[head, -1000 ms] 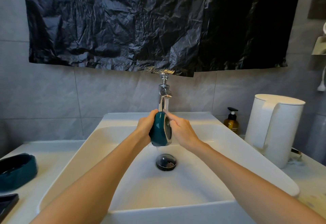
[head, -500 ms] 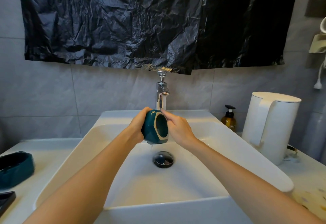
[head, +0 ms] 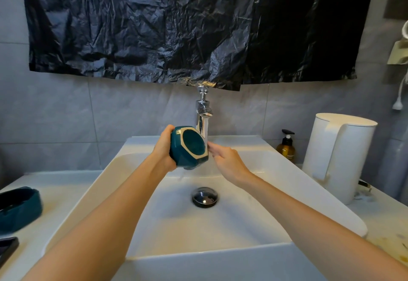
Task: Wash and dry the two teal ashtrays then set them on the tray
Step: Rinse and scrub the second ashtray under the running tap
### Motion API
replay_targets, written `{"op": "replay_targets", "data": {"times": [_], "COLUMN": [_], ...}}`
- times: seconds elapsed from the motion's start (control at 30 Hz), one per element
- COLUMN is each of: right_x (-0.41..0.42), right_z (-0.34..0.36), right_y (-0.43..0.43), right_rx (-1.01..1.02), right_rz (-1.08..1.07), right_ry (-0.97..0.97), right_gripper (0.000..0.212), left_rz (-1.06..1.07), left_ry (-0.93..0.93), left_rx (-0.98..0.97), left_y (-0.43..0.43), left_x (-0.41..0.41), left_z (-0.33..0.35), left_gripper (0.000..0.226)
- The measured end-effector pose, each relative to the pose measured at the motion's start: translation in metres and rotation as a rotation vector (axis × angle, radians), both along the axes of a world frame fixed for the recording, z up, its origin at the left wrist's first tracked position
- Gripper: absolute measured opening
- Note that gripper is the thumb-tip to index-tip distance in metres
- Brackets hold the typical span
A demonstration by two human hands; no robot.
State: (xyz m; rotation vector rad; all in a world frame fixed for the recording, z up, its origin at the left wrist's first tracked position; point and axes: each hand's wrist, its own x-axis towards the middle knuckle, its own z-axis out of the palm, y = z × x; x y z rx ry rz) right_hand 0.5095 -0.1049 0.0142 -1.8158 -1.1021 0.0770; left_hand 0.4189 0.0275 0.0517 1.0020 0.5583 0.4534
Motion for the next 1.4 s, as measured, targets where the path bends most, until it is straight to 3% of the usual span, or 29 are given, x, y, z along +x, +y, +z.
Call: {"op": "replay_targets", "data": {"times": [0.17,0.4,0.63,0.8,1.0,1.27,1.4], "right_x": [-0.005,-0.006,-0.012,-0.012,-0.04,-0.032,-0.041], "right_z": [0.008,-0.003,0.007,0.003,0.009,0.006,0.005], "right_y": [0.013,0.006,0.012,0.008,0.004,-0.001,-0.003], "right_rx": [0.025,-0.038,-0.085,-0.052,-0.117,-0.101,-0.086], "right_rz": [-0.008,0.029,0.028,0.029,0.197,0.145,0.155], "right_ry": [0.17,0.206,0.292,0.337,0.22,0.234,0.121], "right_gripper": [0.06,0.049,0.058,0.04,0.073,0.068,0.071], "left_rz": [-0.01,0.135,0.207,0.275,0.337,0.352,0.362], "left_ry": [0.041,-0.033,-0.039,-0.07,-0.078,-0.055,-0.007], "left_rx": [0.018,-0.172,-0.192,-0.214,-0.213,-0.156,-0.098], "left_y": [-0.011,-0.007,0.0,0.004,0.007,-0.006,-0.004], "left_x": [0.007,0.012,0.013,0.015,0.024,0.031,0.032], "left_z": [-0.003,-0.004,-0.006,-0.004,-0.005,-0.007,-0.009], "left_gripper": [0.026,0.021,0.018,0.031,0.043,0.044,0.043]}}
